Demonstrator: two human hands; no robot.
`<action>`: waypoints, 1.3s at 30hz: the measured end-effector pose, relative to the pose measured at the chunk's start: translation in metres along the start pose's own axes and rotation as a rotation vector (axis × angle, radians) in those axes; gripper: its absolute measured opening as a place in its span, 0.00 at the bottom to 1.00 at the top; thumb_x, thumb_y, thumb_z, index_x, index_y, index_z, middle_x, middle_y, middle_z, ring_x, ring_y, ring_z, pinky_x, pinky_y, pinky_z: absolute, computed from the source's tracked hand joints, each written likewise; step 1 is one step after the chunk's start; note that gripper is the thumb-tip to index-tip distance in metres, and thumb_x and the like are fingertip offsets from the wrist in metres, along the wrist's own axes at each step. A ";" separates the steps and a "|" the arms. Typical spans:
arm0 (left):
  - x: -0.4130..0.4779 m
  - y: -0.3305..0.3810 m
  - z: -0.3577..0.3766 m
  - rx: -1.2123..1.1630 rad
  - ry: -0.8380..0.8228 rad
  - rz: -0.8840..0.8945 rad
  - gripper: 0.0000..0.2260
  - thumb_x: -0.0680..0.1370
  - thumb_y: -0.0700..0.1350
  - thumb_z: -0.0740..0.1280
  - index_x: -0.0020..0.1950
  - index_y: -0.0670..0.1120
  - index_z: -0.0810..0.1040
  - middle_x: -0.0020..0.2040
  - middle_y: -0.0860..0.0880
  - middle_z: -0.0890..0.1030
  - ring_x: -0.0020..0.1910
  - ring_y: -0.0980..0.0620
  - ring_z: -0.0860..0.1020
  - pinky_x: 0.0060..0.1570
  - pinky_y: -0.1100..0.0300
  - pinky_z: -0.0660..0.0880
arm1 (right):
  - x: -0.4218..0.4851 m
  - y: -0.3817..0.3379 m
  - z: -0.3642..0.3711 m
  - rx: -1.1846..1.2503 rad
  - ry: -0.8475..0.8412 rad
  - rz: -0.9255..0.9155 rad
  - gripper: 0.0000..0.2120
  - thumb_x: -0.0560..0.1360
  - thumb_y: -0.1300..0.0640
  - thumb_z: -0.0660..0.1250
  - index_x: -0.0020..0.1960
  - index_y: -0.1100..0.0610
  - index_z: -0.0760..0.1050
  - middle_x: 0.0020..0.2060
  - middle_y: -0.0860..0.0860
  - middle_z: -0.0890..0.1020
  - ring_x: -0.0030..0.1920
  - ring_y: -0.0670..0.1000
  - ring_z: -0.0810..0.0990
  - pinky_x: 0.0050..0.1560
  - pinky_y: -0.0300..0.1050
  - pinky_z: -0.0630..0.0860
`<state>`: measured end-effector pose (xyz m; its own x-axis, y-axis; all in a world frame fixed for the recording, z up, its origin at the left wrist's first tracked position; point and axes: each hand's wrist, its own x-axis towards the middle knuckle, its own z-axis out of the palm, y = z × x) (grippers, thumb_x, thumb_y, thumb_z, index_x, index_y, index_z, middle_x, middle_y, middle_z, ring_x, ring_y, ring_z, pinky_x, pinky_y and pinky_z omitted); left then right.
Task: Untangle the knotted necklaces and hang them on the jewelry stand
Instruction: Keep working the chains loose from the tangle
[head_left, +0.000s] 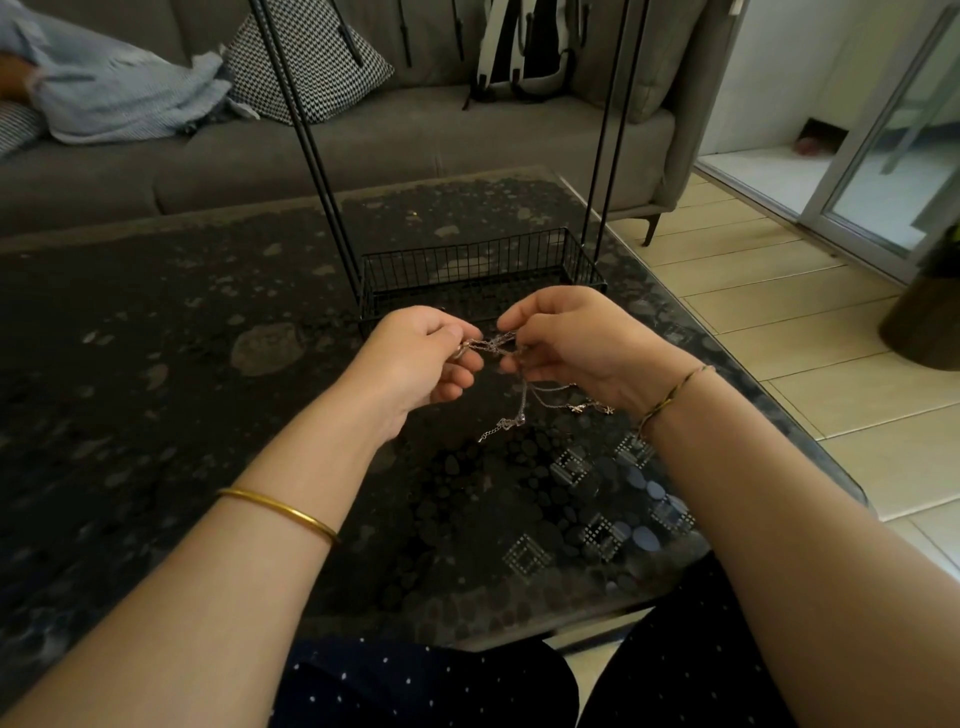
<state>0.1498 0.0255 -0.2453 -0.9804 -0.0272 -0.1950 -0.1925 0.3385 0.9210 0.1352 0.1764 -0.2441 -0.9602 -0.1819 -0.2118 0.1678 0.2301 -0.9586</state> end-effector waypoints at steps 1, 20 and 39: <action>0.000 0.000 0.000 0.002 0.008 0.001 0.12 0.83 0.41 0.56 0.49 0.47 0.78 0.39 0.49 0.80 0.32 0.57 0.76 0.32 0.64 0.73 | 0.000 0.000 0.000 -0.006 -0.004 0.001 0.11 0.77 0.69 0.56 0.44 0.57 0.74 0.36 0.54 0.78 0.33 0.48 0.81 0.35 0.38 0.78; 0.001 0.002 0.003 -0.274 -0.025 -0.161 0.11 0.83 0.42 0.57 0.45 0.43 0.75 0.32 0.50 0.69 0.29 0.57 0.68 0.28 0.65 0.69 | -0.003 -0.001 0.003 -0.245 0.003 -0.081 0.04 0.74 0.67 0.67 0.42 0.60 0.77 0.32 0.53 0.79 0.30 0.45 0.78 0.36 0.37 0.78; 0.005 -0.007 0.003 0.022 -0.163 -0.045 0.02 0.78 0.43 0.66 0.46 0.46 0.78 0.44 0.48 0.80 0.42 0.53 0.80 0.39 0.59 0.77 | -0.003 -0.003 0.004 -0.015 0.119 -0.198 0.05 0.76 0.65 0.64 0.42 0.59 0.74 0.35 0.51 0.77 0.30 0.47 0.77 0.40 0.44 0.76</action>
<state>0.1461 0.0256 -0.2537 -0.9510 0.1092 -0.2893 -0.2331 0.3613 0.9028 0.1388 0.1723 -0.2414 -0.9938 -0.1109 0.0054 -0.0294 0.2155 -0.9761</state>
